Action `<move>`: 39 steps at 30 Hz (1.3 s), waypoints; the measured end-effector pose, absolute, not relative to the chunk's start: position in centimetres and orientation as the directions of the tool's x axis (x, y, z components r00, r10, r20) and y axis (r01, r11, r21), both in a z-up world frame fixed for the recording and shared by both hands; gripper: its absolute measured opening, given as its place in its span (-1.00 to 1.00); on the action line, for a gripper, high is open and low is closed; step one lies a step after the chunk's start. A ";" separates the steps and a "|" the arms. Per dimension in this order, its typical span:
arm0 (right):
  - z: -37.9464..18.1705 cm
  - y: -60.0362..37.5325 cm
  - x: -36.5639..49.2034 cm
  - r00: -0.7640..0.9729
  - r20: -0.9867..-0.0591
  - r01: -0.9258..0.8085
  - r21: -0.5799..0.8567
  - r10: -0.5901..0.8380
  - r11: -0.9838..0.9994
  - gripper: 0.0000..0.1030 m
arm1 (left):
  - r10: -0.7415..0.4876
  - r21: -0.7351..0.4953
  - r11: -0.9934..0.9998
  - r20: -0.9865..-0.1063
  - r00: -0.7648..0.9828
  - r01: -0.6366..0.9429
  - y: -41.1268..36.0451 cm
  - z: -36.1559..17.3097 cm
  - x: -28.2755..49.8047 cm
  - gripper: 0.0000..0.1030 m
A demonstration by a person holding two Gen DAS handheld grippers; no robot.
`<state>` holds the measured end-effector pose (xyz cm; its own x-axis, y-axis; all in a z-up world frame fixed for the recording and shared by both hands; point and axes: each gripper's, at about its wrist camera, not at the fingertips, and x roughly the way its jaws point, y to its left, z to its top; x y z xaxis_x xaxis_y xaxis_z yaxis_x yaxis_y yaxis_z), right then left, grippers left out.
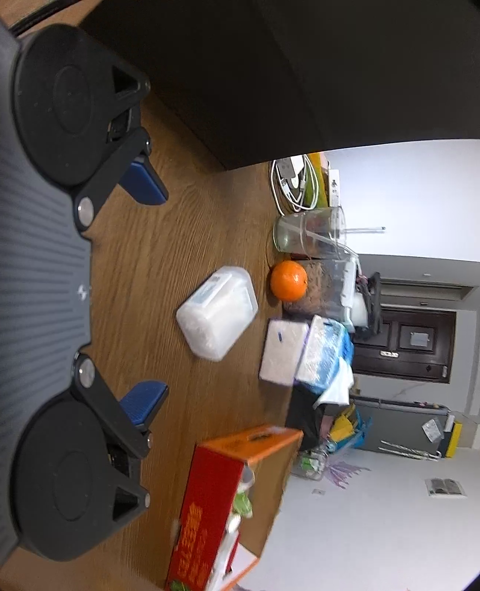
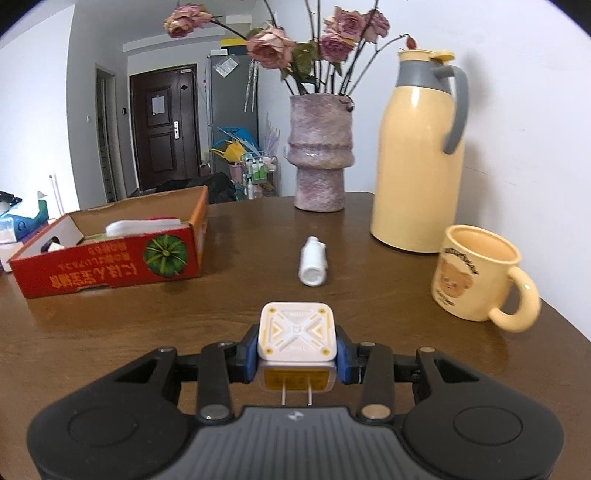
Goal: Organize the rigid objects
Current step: 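Move the left tool to the translucent white plastic box while the right tool holds the plug, then close the left tool on the translucent white plastic box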
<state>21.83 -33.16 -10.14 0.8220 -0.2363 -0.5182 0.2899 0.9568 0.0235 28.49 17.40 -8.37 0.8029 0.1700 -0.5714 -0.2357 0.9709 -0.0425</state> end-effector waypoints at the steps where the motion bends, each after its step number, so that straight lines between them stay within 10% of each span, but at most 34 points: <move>1: -10.1 -32.8 22.1 0.824 -0.516 0.287 0.028 -0.232 0.957 -0.26 | 0.169 -0.038 0.972 -0.578 0.799 -0.233 17.6 -8.7 29.1 1.00; 39: -12.0 -29.0 28.2 0.817 -0.506 0.356 0.065 -0.277 0.932 -0.26 | 0.042 0.084 0.996 -0.599 0.800 0.011 18.6 -12.7 43.7 1.00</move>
<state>28.23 -29.05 -11.99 0.8168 -0.2767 -0.5062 0.3562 0.9322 0.0651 43.73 18.61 -12.71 0.7996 0.0417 -0.5990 0.0108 0.9964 0.0838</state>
